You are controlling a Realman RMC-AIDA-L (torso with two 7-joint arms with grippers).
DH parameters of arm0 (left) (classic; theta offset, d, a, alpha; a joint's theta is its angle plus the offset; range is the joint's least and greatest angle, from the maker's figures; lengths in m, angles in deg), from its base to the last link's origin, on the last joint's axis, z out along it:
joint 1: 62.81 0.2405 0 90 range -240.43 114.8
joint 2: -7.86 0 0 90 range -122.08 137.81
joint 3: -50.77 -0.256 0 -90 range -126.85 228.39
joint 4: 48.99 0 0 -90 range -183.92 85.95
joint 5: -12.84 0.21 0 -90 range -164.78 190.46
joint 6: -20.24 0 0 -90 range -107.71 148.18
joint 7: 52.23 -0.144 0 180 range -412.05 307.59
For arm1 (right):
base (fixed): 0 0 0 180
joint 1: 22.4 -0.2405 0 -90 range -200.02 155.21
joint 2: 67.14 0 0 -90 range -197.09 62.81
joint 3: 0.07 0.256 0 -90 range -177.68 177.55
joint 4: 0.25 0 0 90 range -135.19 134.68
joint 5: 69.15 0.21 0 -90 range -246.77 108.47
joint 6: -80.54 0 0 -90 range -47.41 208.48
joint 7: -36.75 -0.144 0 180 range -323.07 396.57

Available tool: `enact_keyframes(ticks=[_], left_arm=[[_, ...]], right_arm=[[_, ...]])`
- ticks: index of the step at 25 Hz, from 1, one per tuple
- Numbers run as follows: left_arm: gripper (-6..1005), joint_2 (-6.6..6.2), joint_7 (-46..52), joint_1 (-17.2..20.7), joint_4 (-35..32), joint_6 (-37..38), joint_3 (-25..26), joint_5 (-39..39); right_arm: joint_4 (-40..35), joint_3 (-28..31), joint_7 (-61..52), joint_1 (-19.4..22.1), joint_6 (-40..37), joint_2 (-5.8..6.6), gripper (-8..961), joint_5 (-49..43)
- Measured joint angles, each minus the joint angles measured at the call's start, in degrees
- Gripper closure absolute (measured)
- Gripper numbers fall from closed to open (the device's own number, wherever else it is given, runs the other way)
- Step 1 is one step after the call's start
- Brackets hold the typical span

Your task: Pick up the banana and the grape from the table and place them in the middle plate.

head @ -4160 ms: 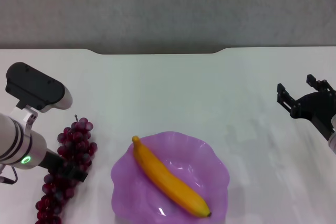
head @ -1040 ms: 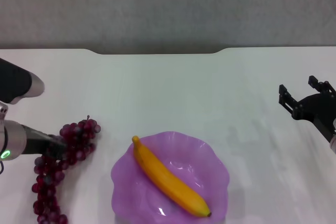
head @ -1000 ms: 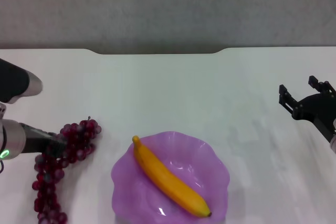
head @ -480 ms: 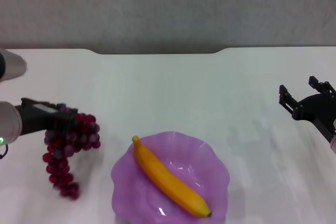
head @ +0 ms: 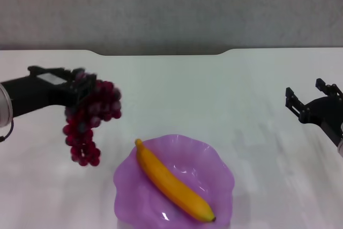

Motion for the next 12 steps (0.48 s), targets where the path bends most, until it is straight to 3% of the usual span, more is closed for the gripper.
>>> enact_keyframes(ticks=[7, 12], left_arm=[[761, -0.01, -15.24, 1.68, 0.04, 11.68, 4.5, -19.05], [764, 0.19, -23.08, 1.39, 4.0, 16.48, 4.48, -26.75]], right_arm=[[-0.08, 0.0, 0.0, 0.01, 0.05, 0.0, 165, 0.02], [-0.08, 0.01, 0.0, -0.12, 0.15, 0.0, 165, 0.07]])
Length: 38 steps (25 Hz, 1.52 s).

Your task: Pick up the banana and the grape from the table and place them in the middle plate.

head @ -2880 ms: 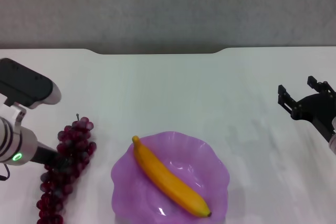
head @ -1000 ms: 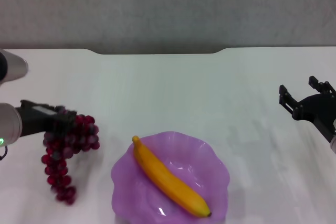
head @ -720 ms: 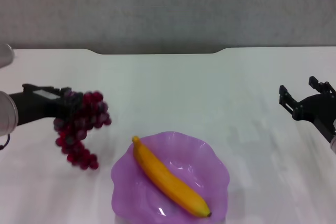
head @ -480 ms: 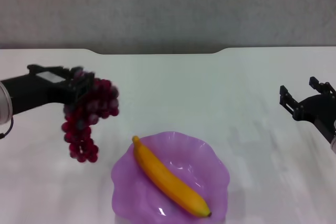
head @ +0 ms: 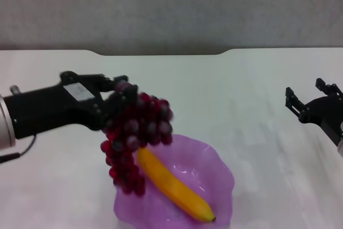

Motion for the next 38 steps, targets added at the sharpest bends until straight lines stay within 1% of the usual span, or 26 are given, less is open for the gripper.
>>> enact_keyframes(ticks=[1, 2, 3, 7, 12, 14, 18, 20, 23, 26, 32, 38], left_arm=[[764, 0.01, -1.64, -0.19, 1.38, 0.91, -0.1, -1.62], [765, 0.01, -4.87, -0.47, 4.09, 2.6, -0.16, -4.81], [765, 0.01, -4.87, -0.47, 4.09, 2.6, -0.16, -4.81], [764, 0.09, -11.1, -1.81, 10.42, 6.38, -0.6, -10.52], [766, 0.03, -16.25, -4.72, 16.44, 8.91, -2.75, -11.29], [767, 0.14, -18.25, -5.52, 19.12, 8.97, -3.12, -11.68], [767, 0.27, -23.31, -8.73, 28.02, 8.76, -3.42, -14.49], [767, 0.31, -25.87, -10.74, 32.76, 8.67, -3.48, -17.08], [766, 0.34, -31.63, -13.94, 40.3, 8.47, -5.11, -21.79], [766, 0.35, -36.09, -15.96, 45.42, 8.35, -6.32, -23.84], [768, 0.42, -45.55, -19.4, 54.52, 8.28, -8.77, -28.51], [770, 0.53, -52.48, -21.76, 60.72, 8.3, -10.23, -33.16]], right_arm=[[0.0, 0.0, 0.0, -0.04, 0.05, 0.0, 165, -0.02], [0.0, 0.0, 0.0, -0.12, 0.09, 0.0, 165, -0.06], [0.0, 0.0, 0.0, -0.12, 0.09, 0.0, 165, -0.06], [-0.04, 0.0, 0.0, -0.21, 0.18, 0.0, 165, 0.03], [-0.08, 0.04, 0.0, -0.3, 0.18, 0.0, 165, 0.12], [-0.08, 0.01, 0.0, -0.38, 0.18, 0.0, 165, 0.09], [-0.09, 0.0, 0.0, -0.46, 0.18, 0.0, 165, 0.02], [-0.09, 0.05, 0.0, -0.47, 0.18, 0.0, 165, 0.08], [-0.09, 0.1, 0.0, -0.49, 0.17, 0.0, 165, 0.1], [-0.09, 0.1, 0.0, -0.5, 0.18, 0.0, 165, 0.01], [-0.09, 0.22, 0.0, -0.57, 0.22, 0.0, 165, 0.04], [-0.09, 0.01, 0.0, -0.88, 0.22, 0.0, 165, -0.08]])
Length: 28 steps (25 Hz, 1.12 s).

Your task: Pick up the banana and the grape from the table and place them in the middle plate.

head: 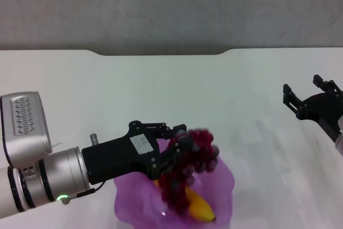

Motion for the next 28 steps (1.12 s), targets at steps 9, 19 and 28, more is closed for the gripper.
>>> enact_keyframes(ticks=[9, 19, 28], left_arm=[[735, 0.06, -4.65, -0.97, 3.88, -0.37, -1.37, -4.28], [596, 0.2, -6.32, -2.12, 6.61, -0.5, -2.42, -5.93], [205, -0.92, 10.17, -2.08, 2.1, -4.71, 1.75, -5.94]], right_arm=[[0.0, -0.02, 0.0, -0.14, 0.0, 0.0, 165, 0.06], [0.0, -0.02, 0.0, -0.22, -0.04, -0.05, 165, 0.2], [-0.19, 0.07, 0.0, 0.2, -0.02, -0.09, 166, 0.31]])
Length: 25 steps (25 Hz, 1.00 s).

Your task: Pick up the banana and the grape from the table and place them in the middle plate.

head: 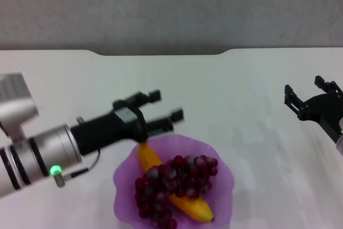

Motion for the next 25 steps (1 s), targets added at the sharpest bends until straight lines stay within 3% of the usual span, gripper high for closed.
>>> enact_keyframes(ticks=[2, 7, 10, 13, 16, 19, 25], left_arm=[[117, -0.09, 5.0, 0.34, -1.22, -1.4, 2.16, 0.69], [119, -0.07, 14.22, 0.69, -1.89, -4.76, 7.05, 1.19], [119, 0.14, 12.42, 1.1, -3.16, -7.84, 8.93, 2.99], [119, 0.88, 2.86, 2.6, -3.89, -12.1, 10.19, 0.93], [119, 1.29, -8.29, 4.61, -3.25, -13.72, 9.65, -6.46], [120, 1.51, -24.18, 6.16, -0.51, -12.01, 6.44, -19.34], [120, 1.65, -57.0, 6.14, 7.86, -5.59, -8.27, -51.53]], right_arm=[[0.0, -0.02, 0.0, 0.01, 0.01, 0.0, 166, 0.0], [0.02, -0.06, 0.0, 0.01, 0.02, 0.0, 166, -0.03], [-0.04, -0.09, 0.0, -0.06, 0.08, 0.0, 166, -0.05], [-0.06, -0.09, 0.0, -0.16, 0.1, 0.0, 166, -0.06], [-0.07, -0.1, 0.0, -0.2, 0.11, 0.0, 166, -0.08], [-0.07, -0.1, 0.0, -0.26, 0.11, 0.0, 166, -0.03], [0.0, -0.1, 0.0, -0.48, 0.19, 0.0, 166, -0.17]])
